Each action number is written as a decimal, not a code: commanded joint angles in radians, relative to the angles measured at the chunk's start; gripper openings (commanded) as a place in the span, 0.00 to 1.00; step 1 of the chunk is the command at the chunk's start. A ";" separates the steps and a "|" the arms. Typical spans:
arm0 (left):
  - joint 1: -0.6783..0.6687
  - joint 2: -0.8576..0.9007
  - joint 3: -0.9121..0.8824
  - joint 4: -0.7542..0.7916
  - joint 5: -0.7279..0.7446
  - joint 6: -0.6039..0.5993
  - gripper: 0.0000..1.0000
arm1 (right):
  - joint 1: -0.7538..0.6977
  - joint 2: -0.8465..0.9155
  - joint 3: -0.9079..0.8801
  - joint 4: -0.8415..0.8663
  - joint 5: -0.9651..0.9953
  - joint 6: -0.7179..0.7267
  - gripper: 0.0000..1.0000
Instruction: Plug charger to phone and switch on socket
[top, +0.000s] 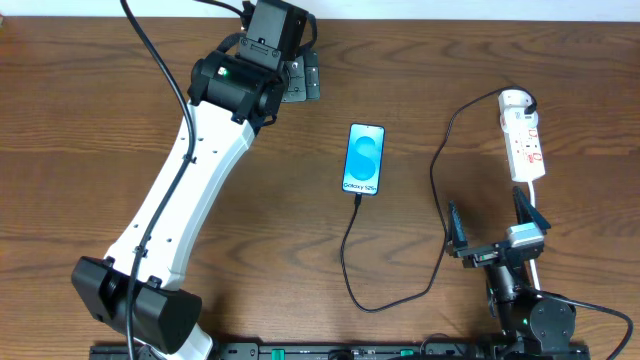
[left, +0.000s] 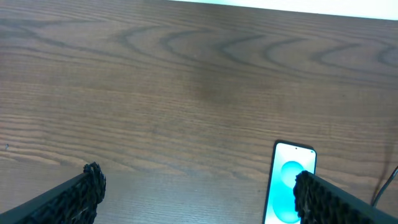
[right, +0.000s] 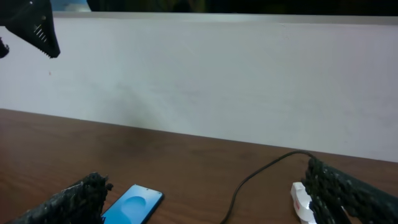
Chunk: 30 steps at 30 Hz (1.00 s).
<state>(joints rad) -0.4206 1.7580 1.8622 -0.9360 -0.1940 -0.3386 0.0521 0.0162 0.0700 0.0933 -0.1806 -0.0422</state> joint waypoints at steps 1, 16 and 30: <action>0.001 0.005 0.001 -0.002 -0.020 0.013 0.98 | 0.009 -0.011 -0.011 0.005 0.025 -0.019 0.99; 0.001 0.005 0.001 -0.002 -0.020 0.013 0.98 | 0.010 -0.011 -0.065 0.063 0.059 -0.011 0.99; 0.001 0.005 0.001 -0.002 -0.020 0.013 0.98 | 0.008 -0.011 -0.065 -0.165 0.097 0.082 0.99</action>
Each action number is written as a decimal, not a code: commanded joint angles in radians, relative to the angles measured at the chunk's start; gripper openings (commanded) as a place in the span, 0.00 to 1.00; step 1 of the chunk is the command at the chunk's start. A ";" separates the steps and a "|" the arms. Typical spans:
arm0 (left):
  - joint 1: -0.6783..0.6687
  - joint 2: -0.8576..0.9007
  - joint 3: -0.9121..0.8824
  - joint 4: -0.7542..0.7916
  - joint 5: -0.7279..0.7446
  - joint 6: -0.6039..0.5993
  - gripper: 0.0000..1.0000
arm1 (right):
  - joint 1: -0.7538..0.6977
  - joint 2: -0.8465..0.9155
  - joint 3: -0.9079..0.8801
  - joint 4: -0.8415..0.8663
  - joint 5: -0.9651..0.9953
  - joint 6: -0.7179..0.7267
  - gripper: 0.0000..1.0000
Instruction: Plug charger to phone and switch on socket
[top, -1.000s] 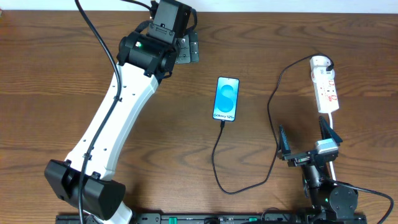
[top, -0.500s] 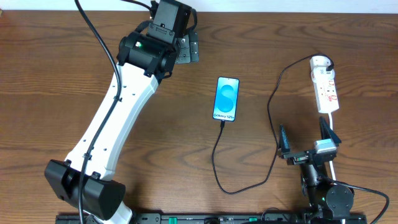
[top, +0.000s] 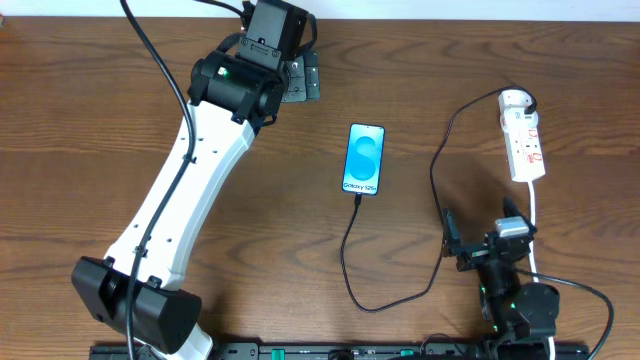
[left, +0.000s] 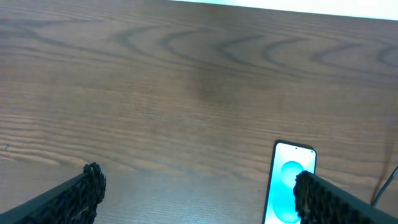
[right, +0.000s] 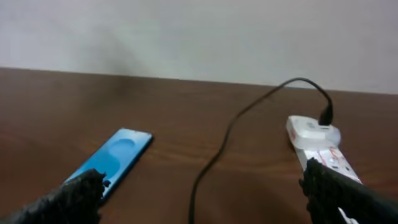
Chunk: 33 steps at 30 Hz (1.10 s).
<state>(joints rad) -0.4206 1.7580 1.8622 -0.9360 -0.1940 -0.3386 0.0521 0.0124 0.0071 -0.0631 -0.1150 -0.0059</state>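
Observation:
A phone (top: 364, 159) with a lit blue screen lies face up mid-table; a black cable (top: 352, 250) is plugged into its near end and runs to the white socket strip (top: 524, 146) at the right. My left gripper (top: 298, 78) stands open at the far side, phone (left: 290, 182) just beside its right finger in the left wrist view. My right gripper (top: 485, 238) is open near the front right, empty, facing phone (right: 111, 159), cable (right: 233, 134) and socket strip (right: 318, 144).
A light wall (right: 199, 37) runs behind the table's far edge. Bare brown wood (left: 186, 93) spreads under the left gripper. The white lead of the socket strip (top: 534, 225) runs toward the right arm's base.
My right gripper has tilted downward and drawn back toward its base; its view now shows more table, the phone and the socket strip. The left arm, phone and cable have not moved.

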 joint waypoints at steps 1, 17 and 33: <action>0.001 0.005 0.001 -0.002 -0.020 0.013 0.98 | 0.008 -0.007 -0.002 -0.009 0.031 0.045 0.99; 0.001 0.005 0.001 -0.002 -0.020 0.013 0.98 | 0.008 -0.007 -0.002 -0.011 0.031 -0.019 0.99; 0.001 0.005 0.001 -0.002 -0.020 0.013 0.98 | 0.008 -0.007 -0.002 -0.008 0.030 0.013 0.99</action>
